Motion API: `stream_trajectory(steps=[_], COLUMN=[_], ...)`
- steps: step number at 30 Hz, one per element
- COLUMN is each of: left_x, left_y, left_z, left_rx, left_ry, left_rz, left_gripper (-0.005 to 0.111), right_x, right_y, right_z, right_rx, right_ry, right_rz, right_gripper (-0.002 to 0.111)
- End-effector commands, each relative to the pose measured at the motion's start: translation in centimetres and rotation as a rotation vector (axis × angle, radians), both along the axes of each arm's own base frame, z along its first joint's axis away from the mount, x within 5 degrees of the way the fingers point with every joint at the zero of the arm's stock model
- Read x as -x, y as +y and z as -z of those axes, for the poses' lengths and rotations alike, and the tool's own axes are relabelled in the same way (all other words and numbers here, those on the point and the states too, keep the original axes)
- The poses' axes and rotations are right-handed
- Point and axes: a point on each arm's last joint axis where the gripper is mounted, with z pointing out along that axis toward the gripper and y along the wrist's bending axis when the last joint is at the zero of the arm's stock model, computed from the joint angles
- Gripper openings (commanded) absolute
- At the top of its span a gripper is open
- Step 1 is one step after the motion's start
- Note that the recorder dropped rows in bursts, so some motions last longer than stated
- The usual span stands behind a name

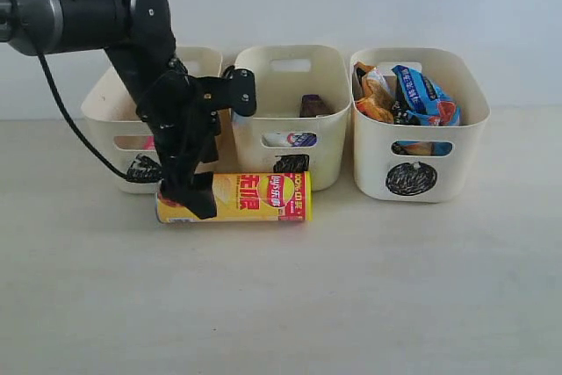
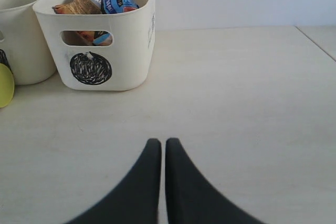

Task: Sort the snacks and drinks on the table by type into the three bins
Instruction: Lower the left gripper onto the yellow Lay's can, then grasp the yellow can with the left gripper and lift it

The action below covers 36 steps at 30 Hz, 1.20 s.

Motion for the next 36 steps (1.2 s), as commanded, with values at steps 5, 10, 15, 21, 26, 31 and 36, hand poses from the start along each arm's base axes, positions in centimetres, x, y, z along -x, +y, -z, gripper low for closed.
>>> stream_trajectory(steps=[5, 10, 15, 21, 26, 31, 36], left_x=[1.1, 0.8, 0.6, 0.4, -0.2, -0.4, -0.4], left_y=[-2.3, -2.0, -2.0, -2.2, -2.5, -2.6, -2.6], left_z=[1.1, 2.3, 3.1, 5.2, 6.7, 7.8, 9.2], left_rx=[-0.053, -0.056, -0.037, -0.048, -0.026, -0.026, -0.04], left_ry=[-0.118, -0.182, -0.23, -0.21, -0.234, -0.23, -0.202], left_rz=[0.105, 0.023, 0.02, 0.02, 0.002, 0.001, -0.005], left_gripper=[0.083, 0.083, 0.083, 0.083, 0.082, 0.082, 0.071], right_x=[0.0, 0.0, 0.0, 0.0, 0.0, 0.0, 0.0], right_y=[0.0, 0.0, 0.0, 0.0, 0.0, 0.0, 0.0], right_z=[0.0, 0.0, 0.0, 0.0, 0.0, 0.0, 0.0], right_rx=[0.003, 0.003, 0.003, 0.003, 0.003, 0.003, 0.003], right_ry=[-0.009, -0.009, -0.009, -0.009, -0.009, -0.009, -0.009], right_rz=[0.002, 0.002, 0.002, 0.002, 0.002, 0.002, 0.002], right_gripper=[0.0, 0.0, 0.0, 0.0, 0.0, 0.0, 0.0])
